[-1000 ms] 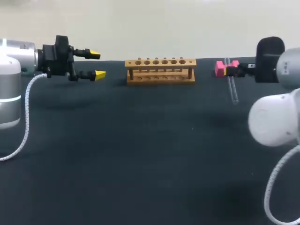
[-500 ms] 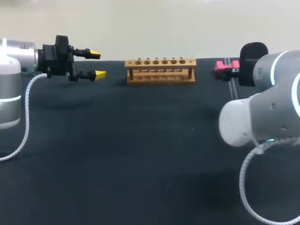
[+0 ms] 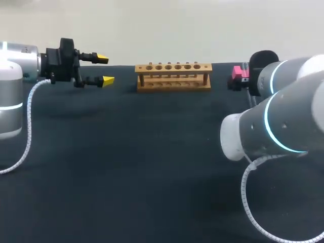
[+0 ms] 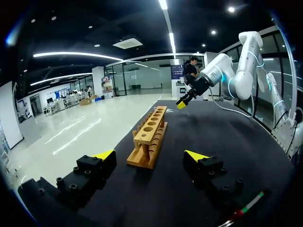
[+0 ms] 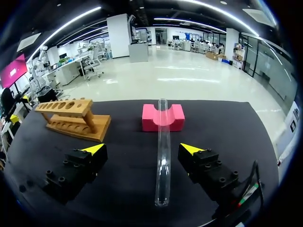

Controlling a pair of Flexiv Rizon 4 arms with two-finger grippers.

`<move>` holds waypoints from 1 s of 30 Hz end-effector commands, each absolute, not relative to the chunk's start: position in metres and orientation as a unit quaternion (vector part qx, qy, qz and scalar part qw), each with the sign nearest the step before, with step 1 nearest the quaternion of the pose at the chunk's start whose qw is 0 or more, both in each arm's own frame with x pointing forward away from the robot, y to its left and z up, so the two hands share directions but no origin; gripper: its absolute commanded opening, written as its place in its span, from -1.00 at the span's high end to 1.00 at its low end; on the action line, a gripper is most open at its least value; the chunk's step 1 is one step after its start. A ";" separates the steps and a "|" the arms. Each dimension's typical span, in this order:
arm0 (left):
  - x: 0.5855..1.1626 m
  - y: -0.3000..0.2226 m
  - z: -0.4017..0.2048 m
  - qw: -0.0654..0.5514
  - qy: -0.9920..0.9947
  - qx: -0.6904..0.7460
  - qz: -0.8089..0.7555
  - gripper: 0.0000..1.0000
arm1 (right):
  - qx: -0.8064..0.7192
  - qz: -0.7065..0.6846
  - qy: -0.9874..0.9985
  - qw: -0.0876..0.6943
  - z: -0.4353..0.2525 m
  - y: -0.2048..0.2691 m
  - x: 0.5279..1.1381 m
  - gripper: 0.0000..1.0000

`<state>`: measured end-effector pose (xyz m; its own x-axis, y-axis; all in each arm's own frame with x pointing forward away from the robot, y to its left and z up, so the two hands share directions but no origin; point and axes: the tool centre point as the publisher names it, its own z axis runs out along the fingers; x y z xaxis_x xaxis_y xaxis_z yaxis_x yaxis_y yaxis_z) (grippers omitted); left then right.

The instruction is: Grasp the test tube, adjust it, and insert it.

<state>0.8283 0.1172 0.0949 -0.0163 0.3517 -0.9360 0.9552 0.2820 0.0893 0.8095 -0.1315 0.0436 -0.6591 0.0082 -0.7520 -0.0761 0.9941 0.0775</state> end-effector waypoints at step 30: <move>0.826 0.118 0.094 0.484 0.639 0.510 -0.313 -1.00 | 0.000 -0.021 0.926 0.376 0.016 -0.159 0.838 -1.00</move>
<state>0.8282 0.1172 0.0949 -0.0162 0.3517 -0.9360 0.9553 0.2819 0.0894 0.8378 -0.1568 0.0170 -0.7141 -0.0152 -0.6999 0.0391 0.9973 -0.0615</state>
